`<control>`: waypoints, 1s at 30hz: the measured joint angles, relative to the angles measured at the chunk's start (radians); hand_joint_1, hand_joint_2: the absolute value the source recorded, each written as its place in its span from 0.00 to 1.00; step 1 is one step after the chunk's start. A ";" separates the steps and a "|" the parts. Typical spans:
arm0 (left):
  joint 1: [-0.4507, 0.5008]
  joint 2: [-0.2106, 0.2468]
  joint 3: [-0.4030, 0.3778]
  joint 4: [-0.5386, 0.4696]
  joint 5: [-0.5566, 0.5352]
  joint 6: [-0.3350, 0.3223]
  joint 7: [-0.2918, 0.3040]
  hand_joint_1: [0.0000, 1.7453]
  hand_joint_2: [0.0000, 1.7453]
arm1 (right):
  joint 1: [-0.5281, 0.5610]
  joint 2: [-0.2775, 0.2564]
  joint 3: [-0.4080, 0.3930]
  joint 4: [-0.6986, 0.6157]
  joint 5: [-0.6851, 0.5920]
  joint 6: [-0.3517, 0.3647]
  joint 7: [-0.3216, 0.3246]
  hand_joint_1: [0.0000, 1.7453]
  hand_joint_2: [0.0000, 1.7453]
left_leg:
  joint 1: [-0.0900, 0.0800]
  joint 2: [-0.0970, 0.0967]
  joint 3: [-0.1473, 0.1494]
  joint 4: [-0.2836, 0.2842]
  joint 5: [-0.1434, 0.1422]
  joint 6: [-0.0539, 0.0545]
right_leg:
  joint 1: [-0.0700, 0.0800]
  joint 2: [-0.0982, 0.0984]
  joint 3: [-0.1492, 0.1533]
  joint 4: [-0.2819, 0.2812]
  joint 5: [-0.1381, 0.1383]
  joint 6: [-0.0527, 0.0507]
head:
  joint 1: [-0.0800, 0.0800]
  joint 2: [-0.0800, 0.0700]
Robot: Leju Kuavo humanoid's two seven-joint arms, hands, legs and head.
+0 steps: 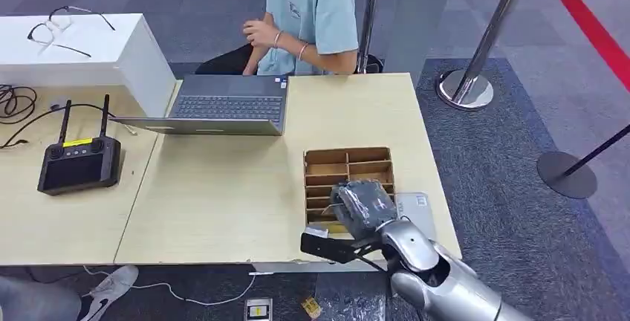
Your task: Pass the card to the sensor for recognition and then transmit it.
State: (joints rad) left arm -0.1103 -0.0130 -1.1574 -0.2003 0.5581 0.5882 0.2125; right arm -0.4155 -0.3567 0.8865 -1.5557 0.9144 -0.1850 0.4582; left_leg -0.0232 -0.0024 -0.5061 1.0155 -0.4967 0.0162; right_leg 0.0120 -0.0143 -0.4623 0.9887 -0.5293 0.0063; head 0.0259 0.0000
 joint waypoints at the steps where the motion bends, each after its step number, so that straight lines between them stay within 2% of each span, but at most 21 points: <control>1: 0.000 0.000 0.000 0.000 0.000 0.000 -0.001 0.00 1.00 | -0.011 0.000 0.000 -0.009 0.003 0.007 0.000 1.00 1.00 | 0.000 0.000 0.000 0.000 0.000 0.000 | 0.000 0.000 0.000 0.000 0.000 0.000 | 0.000 0.000; 11: 0.000 0.000 0.000 0.000 -0.008 0.002 -0.019 0.00 1.00 | -0.145 0.020 0.004 -0.076 0.020 0.066 0.002 1.00 1.00 | 0.000 0.000 0.000 0.000 0.000 0.000 | 0.000 0.000 0.000 0.000 0.000 0.000 | 0.000 0.000; 30: -0.001 0.000 -0.001 0.000 -0.018 0.017 -0.036 0.00 1.00 | -0.336 0.075 0.029 -0.058 -0.032 0.074 0.001 1.00 1.00 | 0.000 0.000 -0.001 0.000 0.000 0.000 | 0.000 0.000 -0.001 0.000 0.000 0.000 | 0.000 0.000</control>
State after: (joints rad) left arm -0.1114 -0.0130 -1.1585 -0.2003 0.5402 0.6050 0.1766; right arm -0.7512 -0.2815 0.9155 -1.6133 0.8823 -0.1114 0.4593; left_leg -0.0232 -0.0026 -0.5073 1.0155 -0.4967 0.0162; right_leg 0.0120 -0.0144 -0.4631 0.9890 -0.5293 0.0064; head 0.0260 0.0000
